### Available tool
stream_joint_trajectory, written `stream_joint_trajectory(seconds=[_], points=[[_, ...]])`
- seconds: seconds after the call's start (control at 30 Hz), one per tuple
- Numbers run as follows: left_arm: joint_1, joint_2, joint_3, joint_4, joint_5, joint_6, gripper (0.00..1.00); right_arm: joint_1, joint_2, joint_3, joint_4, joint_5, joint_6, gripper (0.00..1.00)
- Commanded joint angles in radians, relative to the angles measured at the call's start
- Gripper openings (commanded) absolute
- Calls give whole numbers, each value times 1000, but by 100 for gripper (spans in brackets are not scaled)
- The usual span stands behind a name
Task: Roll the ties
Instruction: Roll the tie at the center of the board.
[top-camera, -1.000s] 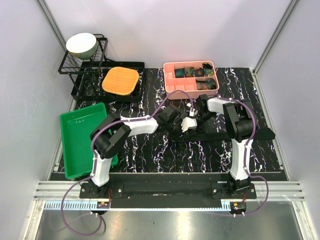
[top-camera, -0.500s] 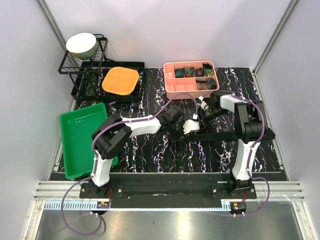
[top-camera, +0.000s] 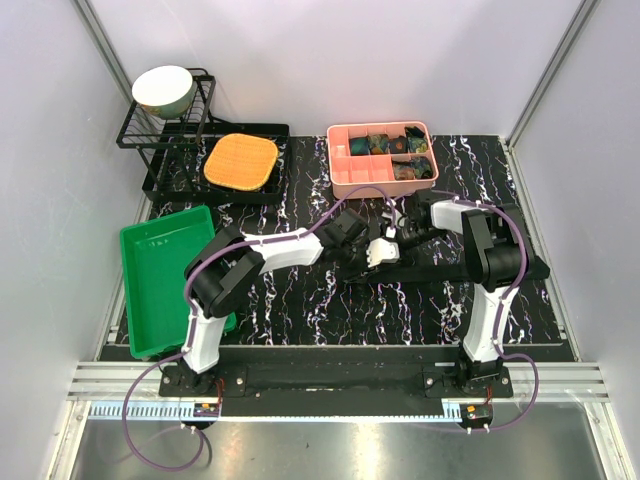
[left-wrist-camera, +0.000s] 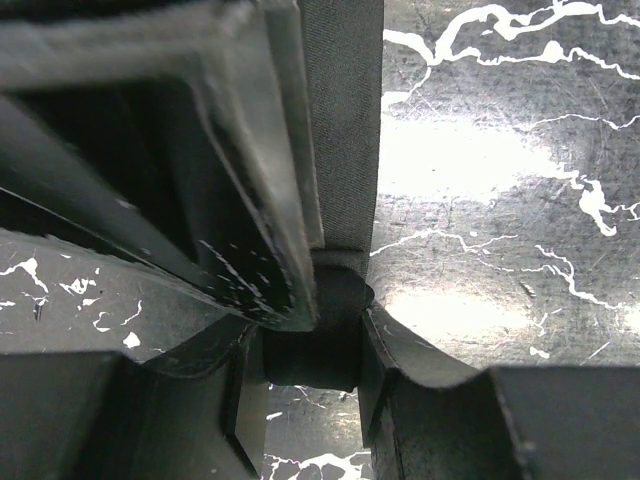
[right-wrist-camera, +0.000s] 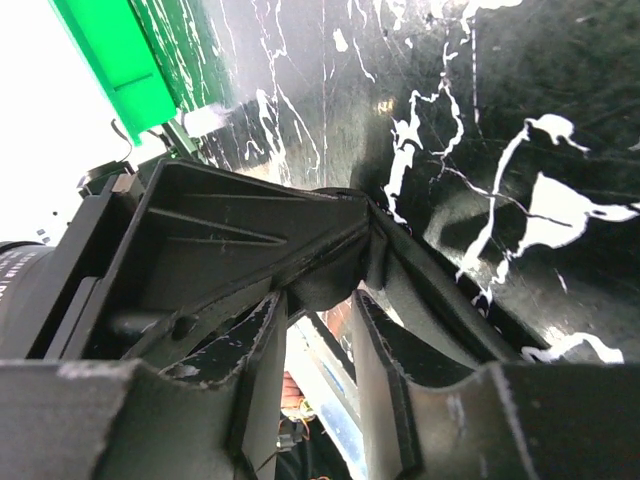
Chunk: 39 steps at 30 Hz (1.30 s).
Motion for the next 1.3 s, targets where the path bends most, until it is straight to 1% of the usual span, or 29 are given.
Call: stream_joint_trajectory(seconds=[0.0, 0.1, 0.23, 0.3, 0.33, 0.37, 0.4, 0.5, 0.63, 0.67, 0.73, 0.77, 0.87, 1.1, 1.27], points=[[4, 81, -26, -128, -77, 8, 15, 27, -10, -16, 84, -12, 34, 37], [3, 85, -24, -128, -73, 3, 15, 28, 1, -25, 110, -18, 41, 36], [4, 86, -29, -127, -68, -2, 15, 28, 4, -68, 196, -60, 87, 32], [3, 85, -36, -122, -71, -2, 15, 30, 13, -74, 215, -60, 103, 22], [3, 85, -38, -124, -70, -2, 15, 30, 13, -76, 218, -60, 103, 18], [3, 83, -41, -119, -71, -2, 15, 30, 19, -77, 219, -49, 103, 7], [3, 81, -47, -118, -71, -2, 15, 30, 19, -80, 219, -40, 104, 0], [3, 78, -58, -111, -71, -3, 15, 28, 17, -92, 215, -6, 100, 0], [14, 63, -75, -95, -42, -20, 23, 27, 4, -112, 193, 77, 86, 0], [14, 60, -82, -73, -35, -34, 32, 27, 4, -115, 189, 109, 84, 0], [24, 52, -96, -53, -1, -52, 39, 25, 7, -115, 176, 135, 75, 0], [26, 51, -101, -33, 7, -58, 44, 25, 11, -114, 172, 165, 74, 0], [38, 42, -118, 17, 41, -80, 50, 22, 16, -105, 150, 230, 69, 0], [57, 11, -176, 129, 87, -101, 58, 12, 25, -85, 98, 327, 54, 0], [67, -9, -208, 212, 111, -118, 60, 10, 25, -73, 63, 383, 32, 0]])
